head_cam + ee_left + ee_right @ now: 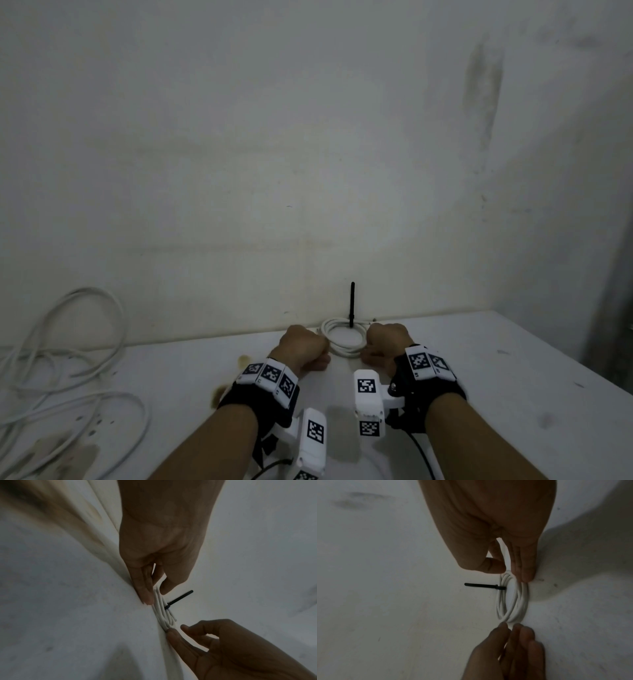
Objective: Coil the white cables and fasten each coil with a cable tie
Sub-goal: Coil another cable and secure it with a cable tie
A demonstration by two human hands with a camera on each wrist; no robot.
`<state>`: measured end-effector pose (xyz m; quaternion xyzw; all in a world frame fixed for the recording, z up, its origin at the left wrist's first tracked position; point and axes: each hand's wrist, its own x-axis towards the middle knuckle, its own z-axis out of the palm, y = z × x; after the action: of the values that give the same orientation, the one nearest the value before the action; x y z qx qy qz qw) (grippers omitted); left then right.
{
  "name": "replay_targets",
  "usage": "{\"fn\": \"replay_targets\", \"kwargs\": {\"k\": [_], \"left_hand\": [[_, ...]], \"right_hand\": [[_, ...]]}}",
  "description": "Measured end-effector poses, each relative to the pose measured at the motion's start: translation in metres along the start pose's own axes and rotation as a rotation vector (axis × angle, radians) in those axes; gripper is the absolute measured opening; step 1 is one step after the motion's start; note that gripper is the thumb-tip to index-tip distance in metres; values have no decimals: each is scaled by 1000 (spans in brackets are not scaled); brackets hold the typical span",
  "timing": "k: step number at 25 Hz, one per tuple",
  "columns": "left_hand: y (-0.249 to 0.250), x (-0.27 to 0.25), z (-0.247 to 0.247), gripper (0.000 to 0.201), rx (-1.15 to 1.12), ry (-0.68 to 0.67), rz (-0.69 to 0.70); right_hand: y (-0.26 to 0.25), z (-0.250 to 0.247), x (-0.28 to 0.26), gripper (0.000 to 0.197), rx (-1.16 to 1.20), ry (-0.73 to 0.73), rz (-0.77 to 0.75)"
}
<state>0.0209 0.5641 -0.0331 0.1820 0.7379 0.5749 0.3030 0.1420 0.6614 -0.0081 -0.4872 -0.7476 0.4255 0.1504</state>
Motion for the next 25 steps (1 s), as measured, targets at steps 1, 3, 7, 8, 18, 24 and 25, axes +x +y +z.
{"fn": "replay_targets", "kwargs": {"k": [1,3,7,8,18,24,25], "left_hand": [[0,-4,-3,19,-2,7,-18],[0,-15,-12,11,-6,10,-25],[6,-45,-47,13,43,34,-14],[9,-54,-58,13,48,50,1],[-4,-193,-251,18,67,274,82],[-74,-292,-390,21,194,386,31],[-86,-303,-404,21,272,363,-9]], "right_hand": [[4,-3,6,43,188,-36,17],[3,-5,10,30,369,-99,-17],[-18,-6,-20,6,276,-106,-49],[-29,-4,-32,6,268,-150,-80],[-132,109,-196,22,-284,-560,-565],[-140,209,-281,50,-957,-720,-975],[-137,220,-285,57,-1032,-738,-986]]}}
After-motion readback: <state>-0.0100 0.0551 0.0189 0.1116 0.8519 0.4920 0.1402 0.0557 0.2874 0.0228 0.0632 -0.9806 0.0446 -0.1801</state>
